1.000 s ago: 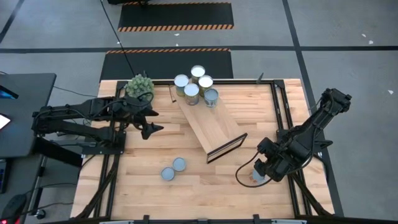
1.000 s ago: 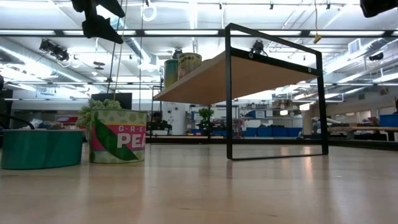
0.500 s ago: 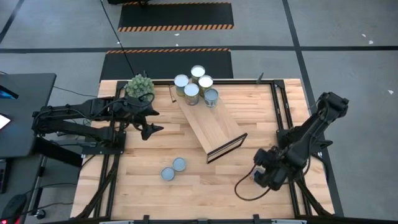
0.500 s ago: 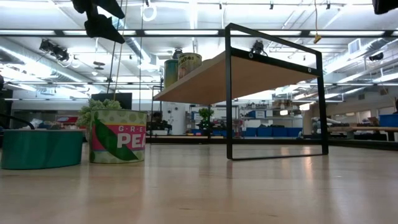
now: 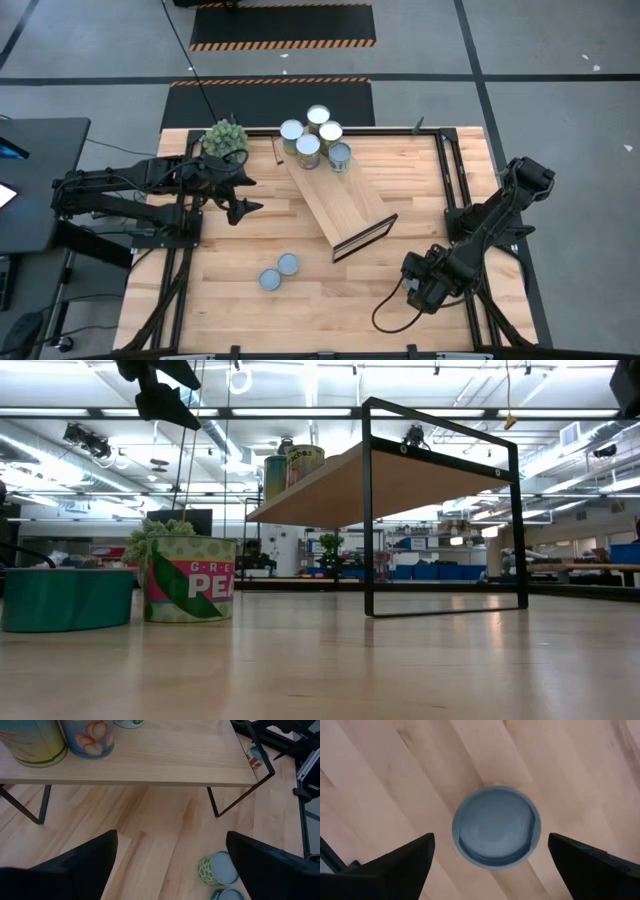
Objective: Pick and place cans onto a shelf
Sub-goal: Put the canned diced tomatoes on the shelf
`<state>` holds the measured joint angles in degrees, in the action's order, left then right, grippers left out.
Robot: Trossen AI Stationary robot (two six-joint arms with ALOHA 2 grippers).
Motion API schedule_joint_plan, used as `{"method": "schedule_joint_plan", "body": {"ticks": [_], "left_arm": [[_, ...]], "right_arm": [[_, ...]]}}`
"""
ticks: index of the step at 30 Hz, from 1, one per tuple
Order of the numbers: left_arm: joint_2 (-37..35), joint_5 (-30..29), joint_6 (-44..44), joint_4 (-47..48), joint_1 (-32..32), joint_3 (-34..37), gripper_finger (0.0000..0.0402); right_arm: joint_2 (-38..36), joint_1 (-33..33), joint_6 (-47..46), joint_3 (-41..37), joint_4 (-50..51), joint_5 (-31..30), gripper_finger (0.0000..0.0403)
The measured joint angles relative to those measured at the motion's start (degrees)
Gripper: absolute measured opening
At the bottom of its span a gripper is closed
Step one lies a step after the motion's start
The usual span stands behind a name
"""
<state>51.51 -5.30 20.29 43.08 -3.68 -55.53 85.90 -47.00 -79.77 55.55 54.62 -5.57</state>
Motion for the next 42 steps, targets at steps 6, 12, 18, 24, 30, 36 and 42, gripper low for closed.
{"method": "schedule_joint_plan", "body": {"ticks": [6,12,18,24,30,36,42], "left_arm": [[0.0,0.0,0.0,0.0,0.0,0.0,0.0377],[0.0,0.0,0.0,0.0,0.0,0.0,0.0377],[0.0,0.0,-0.1,0.0,0.0,0.0,0.0377],[0.0,0.0,-0.1,0.0,0.0,0.0,0.0377],[0.0,0.0,0.0,0.0,0.0,0.0,0.0377],[0.0,0.0,0.1,0.0,0.0,0.0,0.0377],[0.0,0.0,0.1,0.0,0.0,0.0,0.0377]], "right_arm": [[0.0,-0.3,-0.1,0.0,0.4,2.8,0.0399],[0.1,-1.0,-2.2,-0.4,-0.7,5.1,0.0399],[0.1,-1.0,-7.4,-5.7,-7.0,6.6,0.0399],[0.1,0.6,-7.2,-8.1,-7.6,4.7,0.0399],[0.4,2.5,-2.6,-8.2,-10.5,1.2,0.0399],[0.4,5.3,-1.3,-9.6,-11.5,0.1,0.0398],[0.4,6.0,-1.0,-12.5,-16.6,1.3,0.0375]]}}
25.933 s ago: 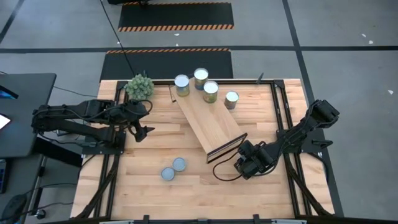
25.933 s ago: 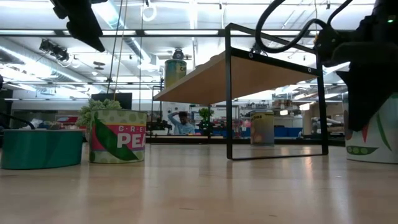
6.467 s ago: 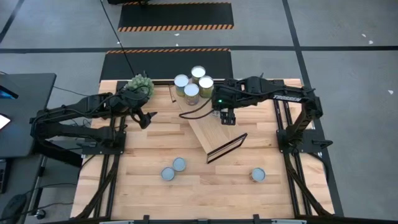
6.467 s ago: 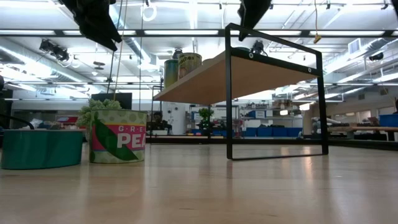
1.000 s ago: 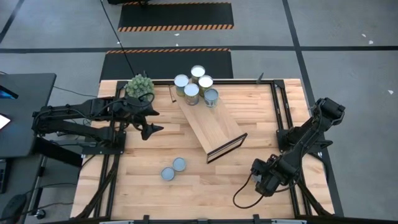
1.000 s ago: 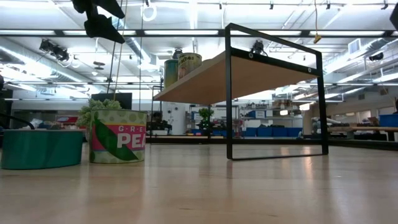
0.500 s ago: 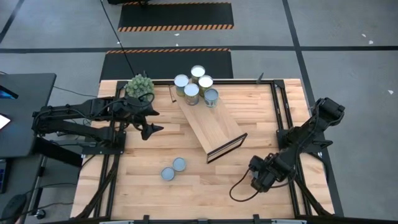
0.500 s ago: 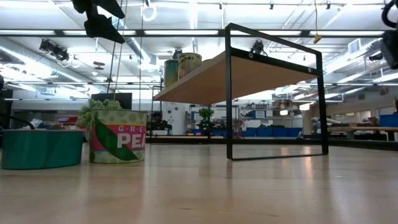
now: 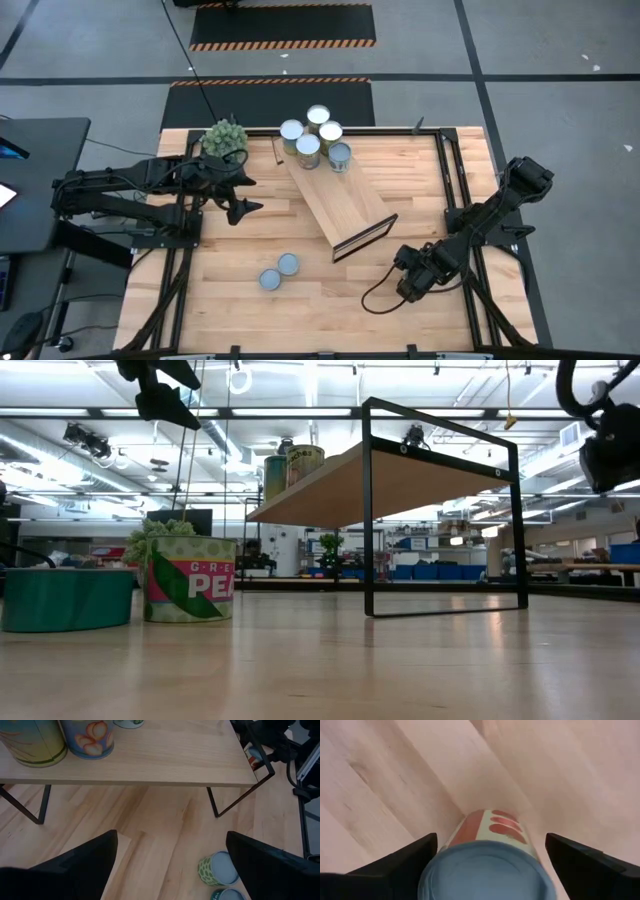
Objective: Pick and place cans onto a shelf
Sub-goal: Put the canned diced tomatoes on the shelf
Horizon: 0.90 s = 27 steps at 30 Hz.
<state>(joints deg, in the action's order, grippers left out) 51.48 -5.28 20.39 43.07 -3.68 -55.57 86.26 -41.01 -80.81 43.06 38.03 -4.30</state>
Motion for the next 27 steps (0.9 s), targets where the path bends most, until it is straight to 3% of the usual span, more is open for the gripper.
{"method": "schedule_joint_plan", "body": {"ticks": [11,15,27], "left_arm": [[0.0,0.0,-0.1,0.0,0.0,0.0,0.0377],[0.0,0.0,-0.1,0.0,0.0,0.0,0.0377],[0.0,0.0,-3.5,0.0,0.0,0.0,0.0377]], "right_arm": [[-0.4,1.1,-0.7,-2.0,-0.9,3.7,0.0301],[-2.2,3.7,-4.0,-1.1,2.3,6.1,0.0294],[-21.8,13.2,-23.8,-0.1,19.1,2.9,0.0297]]}}
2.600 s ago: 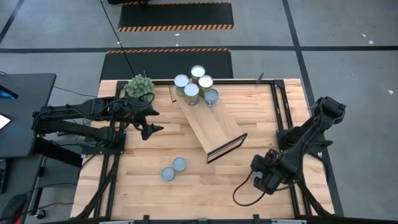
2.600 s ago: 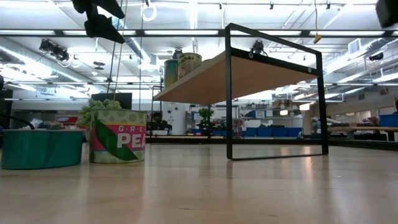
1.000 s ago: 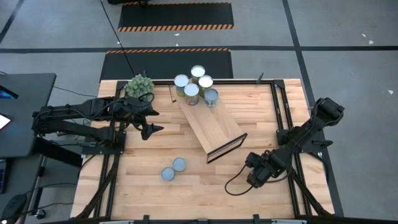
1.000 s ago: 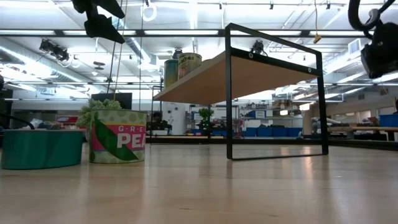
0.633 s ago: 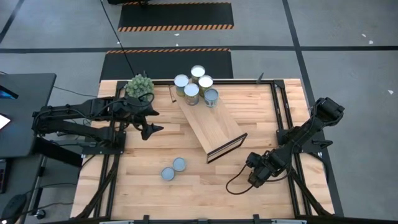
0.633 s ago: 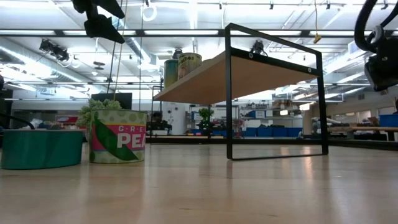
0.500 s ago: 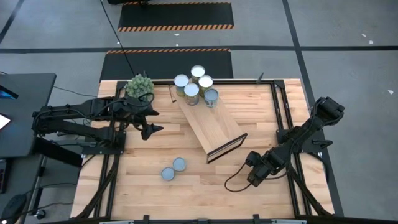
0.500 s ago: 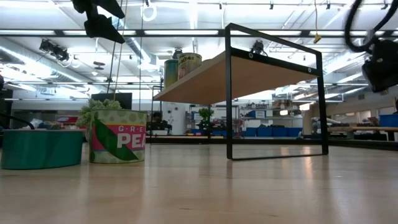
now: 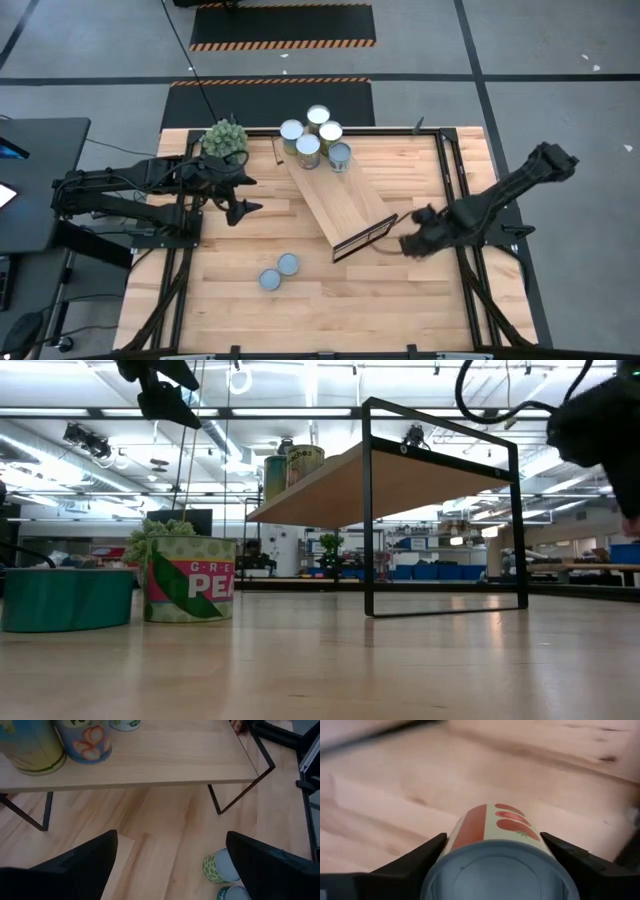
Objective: Pick and place cans onto a shelf
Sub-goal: Put the canned diced tomatoes on the shelf
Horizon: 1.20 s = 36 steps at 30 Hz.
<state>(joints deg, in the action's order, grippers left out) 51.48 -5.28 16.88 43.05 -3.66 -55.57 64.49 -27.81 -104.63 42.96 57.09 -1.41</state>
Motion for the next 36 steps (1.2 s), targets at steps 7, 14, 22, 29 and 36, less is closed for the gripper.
{"method": "schedule_joint_plan", "body": {"ticks": [7,14,22,29,36], "left_arm": [[0.0,-2.0,-1.1,0.0,0.0,0.0,0.0377],[0.0,-2.0,-1.1,0.0,0.0,0.0,0.0377],[0.0,-2.4,-1.1,-0.1,0.0,0.0,0.0377],[0.0,-2.6,-1.1,-2.0,0.0,0.0,0.0377],[0.0,-2.6,-0.7,-1.9,0.0,0.0,0.0377]], "right_arm": [[-9.0,5.3,-2.6,0.0,1.7,-5.8,0.0299],[-12.5,12.1,2.7,2.4,8.6,-8.8,0.0299],[-10.9,23.8,21.7,14.1,15.8,-16.1,0.0298],[-5.5,35.0,54.6,21.5,5.8,-9.2,0.0298],[8.4,38.5,86.3,32.6,4.3,-0.8,0.0298]]}}
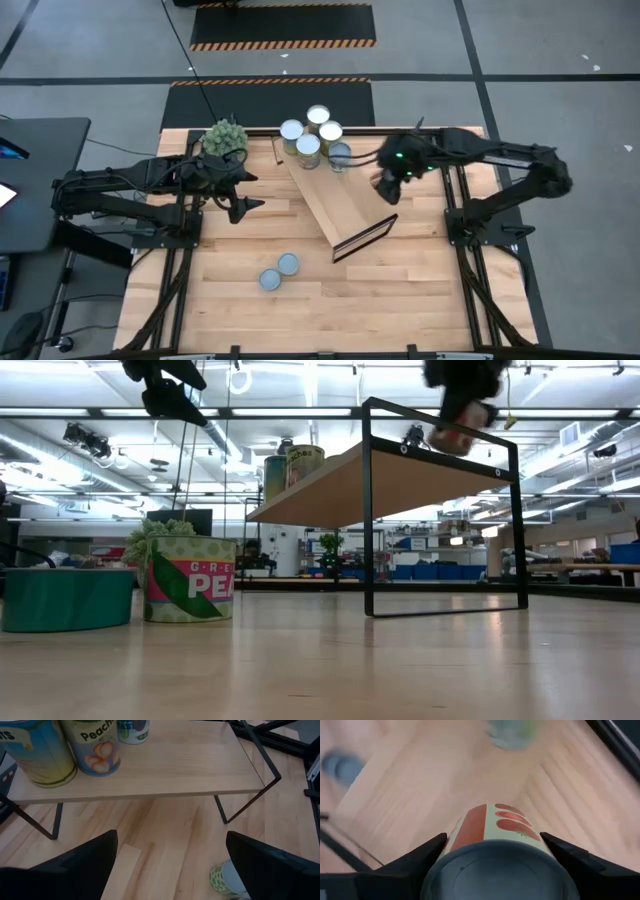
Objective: Pick and place cans onto a shelf
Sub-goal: Put the canned diced tomatoes on the shelf
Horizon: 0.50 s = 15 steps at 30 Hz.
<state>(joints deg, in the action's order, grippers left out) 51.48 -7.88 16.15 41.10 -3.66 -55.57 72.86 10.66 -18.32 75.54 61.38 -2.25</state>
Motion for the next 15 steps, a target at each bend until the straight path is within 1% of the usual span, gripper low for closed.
{"method": "schedule_joint_plan", "body": {"ticks": [4,8,11,15], "left_arm": [[0.0,0.0,0.8,0.1,0.0,0.0,0.0377],[0.0,0.0,1.2,0.1,0.0,0.0,0.0377],[0.0,0.0,1.2,0.3,0.0,0.0,0.0377],[0.0,0.0,1.2,0.4,0.0,0.0,0.0377]], "right_arm": [[8.3,-0.1,13.2,8.5,0.6,2.9,0.0298],[16.7,-0.6,23.9,17.4,5.3,5.3,0.0302],[22.6,-1.4,30.7,24.2,11.1,5.5,0.0304],[28.9,-2.2,36.1,31.2,18.3,4.8,0.03]]}}
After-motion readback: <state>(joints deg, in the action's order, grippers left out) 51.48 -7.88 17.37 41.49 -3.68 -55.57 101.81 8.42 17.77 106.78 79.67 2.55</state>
